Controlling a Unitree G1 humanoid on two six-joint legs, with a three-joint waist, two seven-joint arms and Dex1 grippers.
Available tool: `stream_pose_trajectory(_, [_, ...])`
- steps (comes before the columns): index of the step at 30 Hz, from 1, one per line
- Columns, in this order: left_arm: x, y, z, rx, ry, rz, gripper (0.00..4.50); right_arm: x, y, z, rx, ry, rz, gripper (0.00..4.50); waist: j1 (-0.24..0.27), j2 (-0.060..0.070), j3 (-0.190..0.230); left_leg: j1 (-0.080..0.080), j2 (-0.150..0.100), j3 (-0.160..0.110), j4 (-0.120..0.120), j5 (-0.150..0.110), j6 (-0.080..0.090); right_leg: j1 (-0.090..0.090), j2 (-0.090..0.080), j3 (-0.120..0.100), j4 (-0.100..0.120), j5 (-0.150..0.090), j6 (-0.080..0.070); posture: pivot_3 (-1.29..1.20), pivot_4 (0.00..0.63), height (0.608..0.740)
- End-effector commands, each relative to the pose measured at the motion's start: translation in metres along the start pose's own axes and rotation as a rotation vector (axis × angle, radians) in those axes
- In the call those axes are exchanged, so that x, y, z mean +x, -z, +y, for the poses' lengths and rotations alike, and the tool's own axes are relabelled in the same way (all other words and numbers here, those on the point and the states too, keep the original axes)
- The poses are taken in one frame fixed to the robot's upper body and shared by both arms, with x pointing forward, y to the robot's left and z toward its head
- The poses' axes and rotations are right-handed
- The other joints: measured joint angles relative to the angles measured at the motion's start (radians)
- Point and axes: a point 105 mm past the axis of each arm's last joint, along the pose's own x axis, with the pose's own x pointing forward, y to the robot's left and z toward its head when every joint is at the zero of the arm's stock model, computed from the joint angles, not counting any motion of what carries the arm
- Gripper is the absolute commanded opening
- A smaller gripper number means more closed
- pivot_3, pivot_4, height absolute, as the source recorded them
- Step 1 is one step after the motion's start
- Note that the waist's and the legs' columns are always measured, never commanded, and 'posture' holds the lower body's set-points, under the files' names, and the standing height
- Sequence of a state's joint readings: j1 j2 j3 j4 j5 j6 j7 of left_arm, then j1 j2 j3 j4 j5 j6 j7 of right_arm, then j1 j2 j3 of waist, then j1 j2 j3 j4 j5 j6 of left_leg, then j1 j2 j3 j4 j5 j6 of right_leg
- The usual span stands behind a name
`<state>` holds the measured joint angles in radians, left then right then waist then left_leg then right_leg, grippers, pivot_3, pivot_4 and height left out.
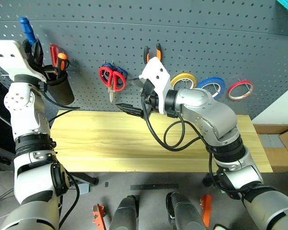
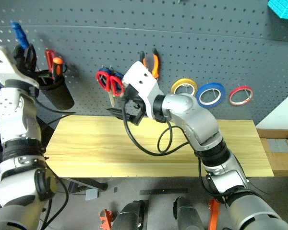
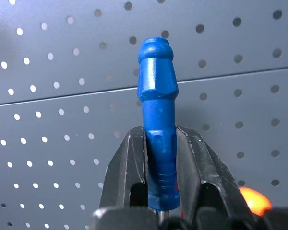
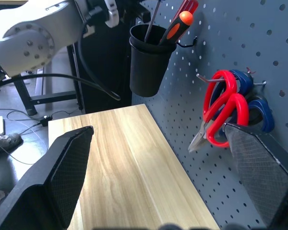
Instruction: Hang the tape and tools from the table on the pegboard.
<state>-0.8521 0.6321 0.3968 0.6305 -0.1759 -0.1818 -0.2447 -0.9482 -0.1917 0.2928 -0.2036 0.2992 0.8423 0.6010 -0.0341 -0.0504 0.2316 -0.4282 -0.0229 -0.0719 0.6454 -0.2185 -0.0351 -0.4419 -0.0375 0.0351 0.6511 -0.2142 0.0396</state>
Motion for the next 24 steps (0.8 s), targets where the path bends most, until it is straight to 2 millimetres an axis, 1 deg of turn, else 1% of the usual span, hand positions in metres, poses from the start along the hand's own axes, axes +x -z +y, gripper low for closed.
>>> stream_pose_trajectory(1, [0.0,-0.009,-0.001,0.013,0.005,-0.045,1.23,-0.006,-0.016,0.001,-0.033,0.002,-0.051,4.5,-0.001,0.0,0.0,0.0,0.0,0.0,0.0,0.0,0.0,0.0,0.0,0.0,0.0,0.0,0.0,-0.05,0.158,0.74])
stream_pose_trajectory(2, [-0.002,-0.008,-0.001,0.01,0.006,-0.04,1.45,-0.006,-0.016,0.001,-0.033,0.002,-0.047,4.5,-0.002,0.0,0.0,0.0,0.0,0.0,0.0,0.0,0.0,0.0,0.0,0.0,0.001,0.0,0.0,-0.05,0.157,0.74])
stream_pose_trajectory(5, [-0.005,-0.003,0.0,0.021,0.002,-0.008,2.47,-0.006,-0.015,0.0,-0.033,0.003,-0.044,4.5,-0.005,0.0,0.0,0.0,0.0,0.0,0.001,0.0,0.0,-0.001,0.0,0.001,0.004,0.0,0.0,-0.04,0.156,0.74])
stream_pose_trajectory(7, [-0.007,0.003,0.003,0.037,-0.033,0.033,3.13,-0.007,-0.014,0.0,-0.033,0.004,-0.043,4.5,-0.007,0.0,0.0,0.0,0.0,-0.001,0.001,0.0,0.0,-0.002,0.0,0.001,0.006,0.0,0.0,-0.04,0.152,0.74])
stream_pose_trajectory(9, [-0.01,0.009,0.005,0.034,-0.077,0.084,3.93,-0.007,-0.015,-0.001,-0.034,0.005,-0.043,4.5,-0.007,0.0,0.0,0.0,0.0,-0.001,0.002,0.0,0.0,-0.002,0.0,0.001,0.008,0.0,0.0,-0.04,0.15,0.74])
stream_pose_trajectory(10, [-0.012,0.009,0.006,0.022,-0.097,0.094,4.17,-0.007,-0.015,-0.001,-0.034,0.005,-0.045,4.5,-0.008,0.0,0.0,0.0,0.0,-0.002,0.002,0.0,0.0,-0.002,0.0,0.001,0.008,0.0,0.0,-0.04,0.149,0.74])
stream_pose_trajectory(13, [-0.021,0.007,0.007,0.018,-0.133,0.125,4.17,-0.011,-0.016,-0.004,-0.028,0.014,-0.052,4.5,-0.009,-0.001,-0.002,0.001,0.0,-0.002,0.003,0.0,0.0,-0.002,0.0,0.002,0.01,0.0,0.0,-0.04,0.143,0.74])
stream_pose_trajectory(15, [-0.027,0.003,0.003,0.021,-0.114,0.13,4.17,-0.015,-0.017,-0.007,-0.026,0.02,-0.063,4.5,-0.01,-0.002,-0.002,0.001,0.0,-0.002,0.003,0.0,0.0,-0.002,0.0,0.002,0.01,0.0,0.0,-0.03,0.138,0.74])
stream_pose_trajectory(19, [-0.042,-0.005,-0.016,-0.002,-0.011,0.135,4.17,-0.031,-0.018,-0.011,-0.02,0.036,-0.09,4.5,-0.01,-0.001,-0.012,0.001,0.0,-0.003,0.003,0.0,-0.001,-0.002,0.0,0.002,0.009,0.0,0.0,-0.02,0.122,0.74])
stream_pose_trajectory(22, [-0.059,-0.008,-0.041,-0.013,0.16,0.15,4.17,-0.049,-0.015,-0.01,-0.008,0.049,-0.124,4.5,-0.009,-0.002,-0.024,0.001,0.0,-0.002,0.002,0.0,-0.001,-0.002,0.0,0.003,0.009,0.0,0.0,-0.02,0.114,0.74])
stream_pose_trajectory(24, [-0.071,-0.005,-0.054,-0.03,0.251,0.177,4.17,-0.059,-0.007,-0.006,0.002,0.057,-0.124,4.5,-0.008,-0.001,-0.034,0.002,0.0,-0.002,0.001,0.0,0.0,-0.001,0.0,0.003,0.007,0.0,0.0,-0.01,0.106,0.74])
